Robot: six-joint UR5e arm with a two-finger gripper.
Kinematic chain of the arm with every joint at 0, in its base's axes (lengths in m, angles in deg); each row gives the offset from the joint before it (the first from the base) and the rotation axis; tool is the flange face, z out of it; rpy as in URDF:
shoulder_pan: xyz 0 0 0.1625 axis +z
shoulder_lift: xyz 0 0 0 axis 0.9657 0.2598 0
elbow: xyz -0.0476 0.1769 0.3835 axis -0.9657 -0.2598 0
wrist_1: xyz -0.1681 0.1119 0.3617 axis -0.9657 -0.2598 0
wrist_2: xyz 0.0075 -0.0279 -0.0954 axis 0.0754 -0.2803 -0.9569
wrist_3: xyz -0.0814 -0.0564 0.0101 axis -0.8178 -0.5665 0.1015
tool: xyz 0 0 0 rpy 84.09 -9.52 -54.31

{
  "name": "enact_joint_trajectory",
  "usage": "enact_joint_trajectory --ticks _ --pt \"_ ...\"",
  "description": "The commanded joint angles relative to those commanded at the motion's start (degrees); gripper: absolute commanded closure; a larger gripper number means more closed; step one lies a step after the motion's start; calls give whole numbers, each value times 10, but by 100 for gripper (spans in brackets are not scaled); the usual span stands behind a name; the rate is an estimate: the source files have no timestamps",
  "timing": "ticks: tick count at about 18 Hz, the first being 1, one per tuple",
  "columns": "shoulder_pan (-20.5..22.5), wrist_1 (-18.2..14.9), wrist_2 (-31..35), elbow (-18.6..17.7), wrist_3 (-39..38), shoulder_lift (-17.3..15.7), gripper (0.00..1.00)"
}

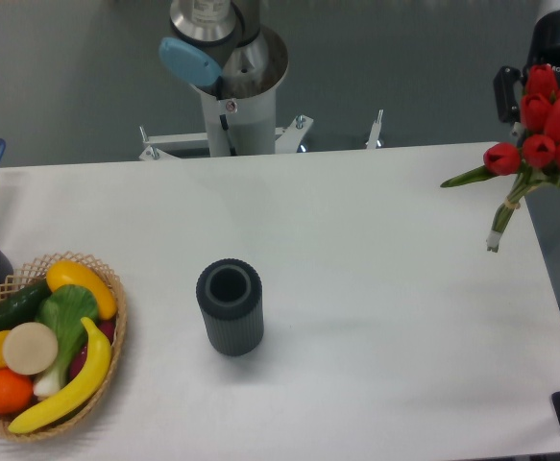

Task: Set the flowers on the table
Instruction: 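Lift the red tulip bunch held in the gripper away from the table edge, then carry the tulips toward the grey vase and lower them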

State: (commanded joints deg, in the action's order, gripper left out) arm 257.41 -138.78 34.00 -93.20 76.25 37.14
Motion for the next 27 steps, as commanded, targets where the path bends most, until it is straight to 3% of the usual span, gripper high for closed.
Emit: enact_joint_trajectory --ticks 2,5,10,19,27 --pt "-3 3 6 -8 13 -3 52" --pt "-3 4 69 -7 19 -10 52" --pt "-5 4 85 -12 19 -13 52" --pt "-78 4 301 -10 19 -26 52" --pt "-136 4 451 -9 24 -13 52"
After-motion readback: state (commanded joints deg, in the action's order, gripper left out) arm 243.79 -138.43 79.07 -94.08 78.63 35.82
